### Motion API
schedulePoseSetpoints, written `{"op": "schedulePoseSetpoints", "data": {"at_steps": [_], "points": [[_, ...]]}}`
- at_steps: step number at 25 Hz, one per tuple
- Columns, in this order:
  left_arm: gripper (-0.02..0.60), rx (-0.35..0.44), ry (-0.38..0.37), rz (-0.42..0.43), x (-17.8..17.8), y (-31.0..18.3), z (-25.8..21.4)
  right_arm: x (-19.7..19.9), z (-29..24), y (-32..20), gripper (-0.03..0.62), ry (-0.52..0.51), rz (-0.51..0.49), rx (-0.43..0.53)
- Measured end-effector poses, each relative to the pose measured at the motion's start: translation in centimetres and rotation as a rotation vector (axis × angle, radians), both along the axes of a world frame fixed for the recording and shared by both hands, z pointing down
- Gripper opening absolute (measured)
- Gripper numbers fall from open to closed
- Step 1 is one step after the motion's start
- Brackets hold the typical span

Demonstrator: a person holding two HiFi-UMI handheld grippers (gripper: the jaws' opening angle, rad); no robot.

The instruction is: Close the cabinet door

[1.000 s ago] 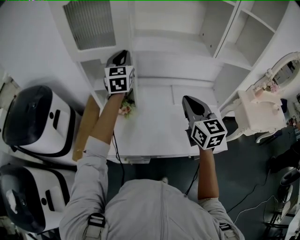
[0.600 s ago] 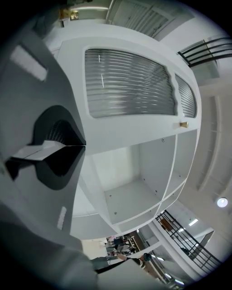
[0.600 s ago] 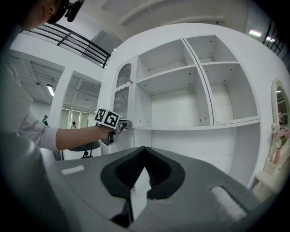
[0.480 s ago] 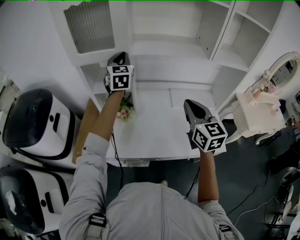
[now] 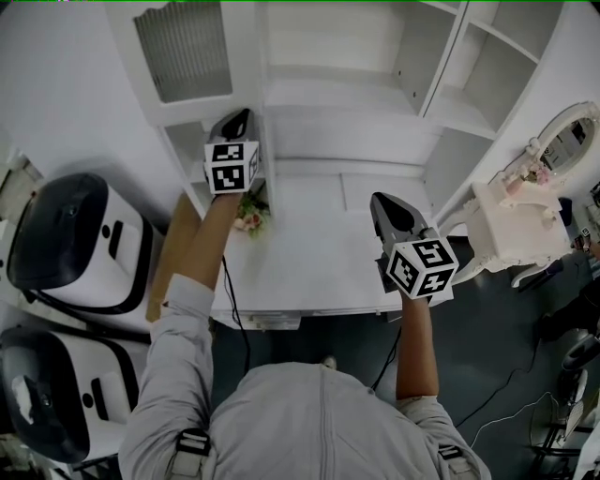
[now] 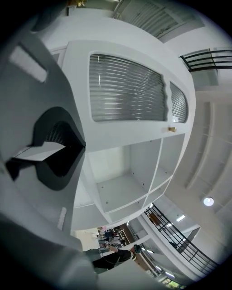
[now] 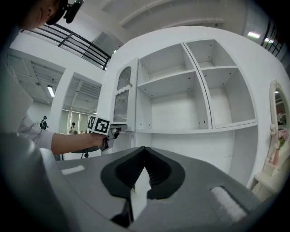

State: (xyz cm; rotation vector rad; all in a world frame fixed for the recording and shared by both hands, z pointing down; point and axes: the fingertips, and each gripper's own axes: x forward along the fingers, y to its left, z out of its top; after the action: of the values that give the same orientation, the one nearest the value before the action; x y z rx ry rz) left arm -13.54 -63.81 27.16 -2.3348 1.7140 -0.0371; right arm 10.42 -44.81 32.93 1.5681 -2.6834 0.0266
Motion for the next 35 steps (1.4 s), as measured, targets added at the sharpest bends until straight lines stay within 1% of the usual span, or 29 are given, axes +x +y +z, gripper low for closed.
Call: {"op": "schedulePoseSetpoints", "data": {"at_steps": [4,7,9,11,13,15,17,22,24,27,29,31,32,35], "points": [[0.012,0.019,-0.010,0.044,-0.7,3.1,0.9,-0.8,-0.7,0.0,0.002,0.004,-0.015,0.019],[0.014,0.024,-0.051,0.080,-1.4,6.0,1.6,-1.6,-1.4,0.1,0.002,0.002,-0.031,0.039],[0.014,0.037,-0.080,0.070,-2.5,8.1,1.8,-2.3,-1.6,0.2,0.002,0.013,-0.052,0.051],[0.015,0.038,-0.084,0.047,-3.8,10.1,2.1,-3.1,-1.8,0.1,0.002,0.044,-0.073,0.070],[0.015,0.040,-0.094,0.032,-4.7,12.0,2.4,-3.9,-2.0,-0.1,0.002,0.084,-0.073,0.096],[0.015,0.035,-0.115,0.024,-5.4,13.9,3.1,-4.8,-2.1,-0.3,0.002,0.108,-0.073,0.114],[0.017,0.020,-0.123,0.023,-6.1,15.6,3.8,-6.0,-2.1,-0.2,0.002,0.114,-0.095,0.122],[0.017,-0.001,-0.103,0.023,-7.3,18.5,4.2,-8.9,-2.4,0.0,0.002,0.122,-0.165,0.139],[0.017,-0.016,-0.093,0.043,-7.3,19.4,4.4,-9.7,-2.6,0.1,0.002,0.123,-0.180,0.145],[0.017,-0.051,-0.058,0.081,-7.2,20.5,5.1,-10.8,-2.8,0.5,0.002,0.107,-0.217,0.143],[0.017,-0.065,-0.082,0.074,-7.1,21.0,5.7,-11.7,-3.1,1.0,0.002,0.100,-0.248,0.148],[0.017,-0.061,-0.110,0.062,-7.2,21.4,5.8,-12.4,-3.3,1.4,0.002,0.104,-0.266,0.157],[0.017,-0.055,-0.104,0.066,-7.1,21.5,5.6,-12.6,-3.4,1.5,0.002,0.105,-0.271,0.159],[0.017,-0.045,-0.045,0.102,-6.7,21.6,4.8,-13.1,-3.3,1.5,0.002,0.104,-0.283,0.155]]}}
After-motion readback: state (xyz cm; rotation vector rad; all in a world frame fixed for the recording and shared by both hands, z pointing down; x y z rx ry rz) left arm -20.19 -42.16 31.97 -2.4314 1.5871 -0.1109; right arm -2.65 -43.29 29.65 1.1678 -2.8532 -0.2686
